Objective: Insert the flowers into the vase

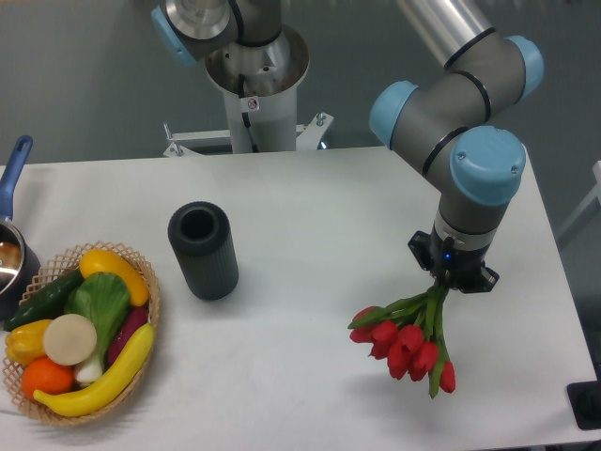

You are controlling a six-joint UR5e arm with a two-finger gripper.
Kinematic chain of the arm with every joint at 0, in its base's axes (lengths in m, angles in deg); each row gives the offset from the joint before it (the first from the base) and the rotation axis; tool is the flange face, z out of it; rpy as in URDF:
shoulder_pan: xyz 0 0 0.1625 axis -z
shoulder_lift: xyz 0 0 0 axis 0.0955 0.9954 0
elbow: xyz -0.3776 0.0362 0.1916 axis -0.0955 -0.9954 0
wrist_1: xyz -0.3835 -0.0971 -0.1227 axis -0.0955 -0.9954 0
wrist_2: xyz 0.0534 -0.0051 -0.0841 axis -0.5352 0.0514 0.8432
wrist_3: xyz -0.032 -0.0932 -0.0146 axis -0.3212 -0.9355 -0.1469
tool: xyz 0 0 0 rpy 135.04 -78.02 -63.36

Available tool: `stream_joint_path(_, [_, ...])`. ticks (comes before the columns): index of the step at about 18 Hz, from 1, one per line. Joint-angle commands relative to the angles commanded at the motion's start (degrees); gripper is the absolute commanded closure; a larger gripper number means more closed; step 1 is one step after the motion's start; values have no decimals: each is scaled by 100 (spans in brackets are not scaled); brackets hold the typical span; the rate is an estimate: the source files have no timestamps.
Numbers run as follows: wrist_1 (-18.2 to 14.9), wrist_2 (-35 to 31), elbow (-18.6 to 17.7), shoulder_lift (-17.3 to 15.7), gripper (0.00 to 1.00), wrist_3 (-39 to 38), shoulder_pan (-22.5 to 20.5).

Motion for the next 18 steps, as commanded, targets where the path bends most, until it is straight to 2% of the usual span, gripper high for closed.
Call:
stream_joint_path(10, [9,70,-9,-9,89,-35,35])
stream_joint_path(18, [53,1097,-149,-141,91,-105,-17])
